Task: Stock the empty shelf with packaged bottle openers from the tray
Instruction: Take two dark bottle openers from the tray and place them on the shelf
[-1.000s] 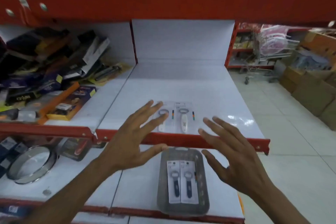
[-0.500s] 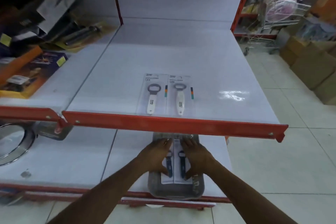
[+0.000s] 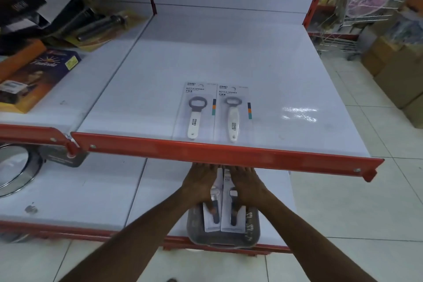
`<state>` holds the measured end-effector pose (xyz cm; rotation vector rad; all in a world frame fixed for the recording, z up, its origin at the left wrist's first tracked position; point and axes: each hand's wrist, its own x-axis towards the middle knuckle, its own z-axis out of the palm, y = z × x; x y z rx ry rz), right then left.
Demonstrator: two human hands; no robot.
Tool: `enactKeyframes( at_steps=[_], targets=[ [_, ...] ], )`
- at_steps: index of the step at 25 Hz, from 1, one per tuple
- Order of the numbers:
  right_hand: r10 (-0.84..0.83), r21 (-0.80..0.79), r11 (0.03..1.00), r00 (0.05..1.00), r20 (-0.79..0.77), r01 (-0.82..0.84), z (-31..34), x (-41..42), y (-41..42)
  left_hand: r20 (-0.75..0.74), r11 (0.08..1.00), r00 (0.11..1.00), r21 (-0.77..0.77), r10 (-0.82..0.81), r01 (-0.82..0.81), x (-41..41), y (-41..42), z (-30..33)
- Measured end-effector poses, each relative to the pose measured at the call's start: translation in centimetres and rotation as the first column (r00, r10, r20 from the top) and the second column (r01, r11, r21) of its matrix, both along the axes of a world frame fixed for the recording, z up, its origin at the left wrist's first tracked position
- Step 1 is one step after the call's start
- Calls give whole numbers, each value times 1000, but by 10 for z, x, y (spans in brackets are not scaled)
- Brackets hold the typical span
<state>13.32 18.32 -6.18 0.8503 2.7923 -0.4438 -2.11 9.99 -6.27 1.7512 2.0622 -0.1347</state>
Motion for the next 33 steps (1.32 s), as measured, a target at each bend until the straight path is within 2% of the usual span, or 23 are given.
enactKeyframes(
  at_steps=[1,3,5,9,13,16,19,21,23,25,27,29,31,33],
  targets=[
    [-65,-51,997,996,-59,62,10,5,-2,-16,998,1000,56,8,-7,1,-7,6],
    [-189,-158,974,966,-176,162,31,19,-7,110,983,989,149,93,-109,5,-28,15],
    [-209,-177,969,949,-235,170,64,37,-25,263,957,951,193,163,-218,12,-57,37],
    [-267,-242,953,879,-395,181,129,64,-58,435,892,883,309,177,-331,23,-103,92],
    [-337,-296,938,671,-660,180,218,89,-69,609,698,789,531,80,-481,24,-120,189],
    [-423,-403,903,472,-773,150,270,97,-52,742,627,669,540,-40,-562,21,-102,243],
    [-388,-343,921,403,-829,182,306,92,-12,759,557,646,574,-86,-601,13,-60,276],
    [-424,-381,905,360,-831,187,316,87,24,773,541,628,568,-93,-619,8,-24,287],
    [-454,-413,891,372,-810,188,314,78,61,790,554,610,537,-65,-637,4,14,290],
    [-481,-446,875,451,-752,189,303,67,93,822,591,569,460,-2,-663,4,46,284],
    [-494,-436,867,530,-690,241,289,58,118,822,612,565,414,66,-674,5,72,274],
    [-504,-408,862,584,-636,300,274,53,136,764,621,630,428,140,-657,6,88,263],
    [-480,-361,877,634,-606,318,259,49,147,648,652,739,481,185,-586,8,97,254],
    [-391,-212,920,728,-563,330,249,49,150,498,716,848,525,180,-460,8,99,249]
  ],
)
